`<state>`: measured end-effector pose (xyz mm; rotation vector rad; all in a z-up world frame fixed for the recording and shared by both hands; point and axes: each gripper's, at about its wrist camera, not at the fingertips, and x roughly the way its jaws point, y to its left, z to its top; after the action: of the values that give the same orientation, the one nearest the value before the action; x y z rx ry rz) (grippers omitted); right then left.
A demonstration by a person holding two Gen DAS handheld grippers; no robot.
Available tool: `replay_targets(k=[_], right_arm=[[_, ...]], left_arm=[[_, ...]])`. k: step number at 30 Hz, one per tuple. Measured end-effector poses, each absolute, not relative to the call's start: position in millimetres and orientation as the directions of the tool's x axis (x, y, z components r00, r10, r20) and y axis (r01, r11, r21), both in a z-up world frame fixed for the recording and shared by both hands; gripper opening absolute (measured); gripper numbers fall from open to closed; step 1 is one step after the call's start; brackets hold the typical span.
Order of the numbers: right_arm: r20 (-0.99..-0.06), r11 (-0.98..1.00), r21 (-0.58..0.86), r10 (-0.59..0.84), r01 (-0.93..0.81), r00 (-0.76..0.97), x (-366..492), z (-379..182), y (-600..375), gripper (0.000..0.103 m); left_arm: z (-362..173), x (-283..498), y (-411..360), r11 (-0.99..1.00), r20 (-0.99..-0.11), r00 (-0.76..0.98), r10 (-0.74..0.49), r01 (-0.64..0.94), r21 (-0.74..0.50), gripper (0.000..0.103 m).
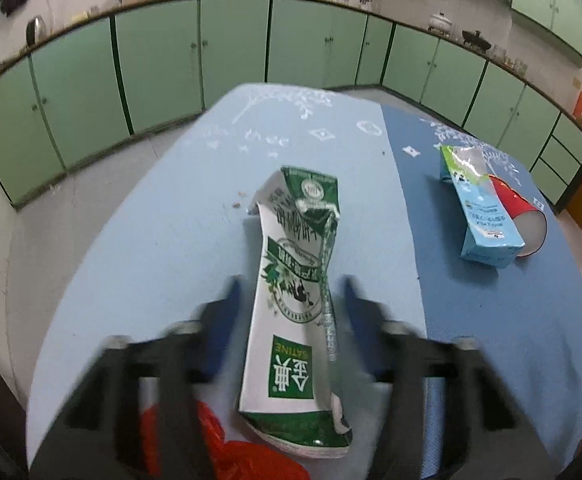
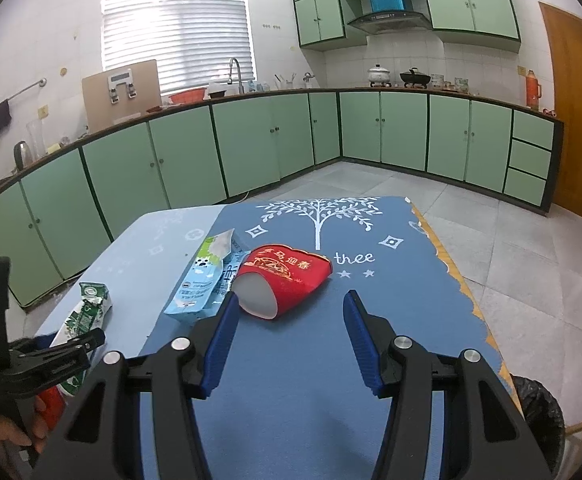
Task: Collect trash
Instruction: 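Grasp the green-white milk bag with the left tool while the right tool grasps the blue milk carton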
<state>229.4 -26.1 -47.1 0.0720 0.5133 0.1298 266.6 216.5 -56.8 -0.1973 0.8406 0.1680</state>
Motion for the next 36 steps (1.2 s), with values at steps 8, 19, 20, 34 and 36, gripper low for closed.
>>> replay_targets(k=[8,19,20,34,36], right_arm=[[-0.482,0.989,0.092,0.146,-0.116,0.864,229,-46,-21,0.054],[-0.492,0.975,0.129,0.223,-0.184,0.842,240,-49,12,0.054],[-0.494,0.974,0.125,0.227,-0.19,0.839,242,-50,18,0.054],[-0.597,0.984,0.066,0.174,-0.168,0.783,289,-73,70,0.062],[-0.613,0.985,0.052,0.164,-0.167,0.773,295,-76,75,0.064]], left_arm=[[-43,252,212,0.969,-0.667,0.743,0.05,-0.197,-0.147,0.025],[-15,244,203,0.974,-0.577,0.816,0.024,-0.15,-0.171,0.024],[-14,244,203,0.974,-0.573,0.819,0.023,-0.147,-0.17,0.024],[-22,264,211,0.973,-0.605,0.796,0.017,-0.153,-0.174,0.024],[-23,265,212,0.972,-0.607,0.794,0.015,-0.154,-0.178,0.024]])
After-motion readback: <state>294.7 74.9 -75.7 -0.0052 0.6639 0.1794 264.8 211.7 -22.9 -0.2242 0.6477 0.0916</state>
